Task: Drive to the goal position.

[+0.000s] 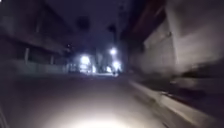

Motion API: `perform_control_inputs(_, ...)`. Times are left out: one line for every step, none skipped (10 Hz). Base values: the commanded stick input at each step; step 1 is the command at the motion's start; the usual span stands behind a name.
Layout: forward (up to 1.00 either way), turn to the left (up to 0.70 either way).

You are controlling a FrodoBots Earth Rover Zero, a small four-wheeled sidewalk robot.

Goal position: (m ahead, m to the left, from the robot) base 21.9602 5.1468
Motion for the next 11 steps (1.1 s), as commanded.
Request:
perform_control_inputs(0.70,0.00)
perform_control_inputs(0.70,0.00)
perform_control_inputs(0.70,0.00)
perform_control_inputs(0.70,0.00)
perform_control_inputs(0.70,0.00)
perform_control_inputs(0.70,0.00)
perform_control_inputs(0.70,0.00)
perform_control_inputs(0.70,0.00)
perform_control_inputs(0.70,0.00)
perform_control_inputs(0.70,0.00)
perform_control_inputs(0.70,0.00)
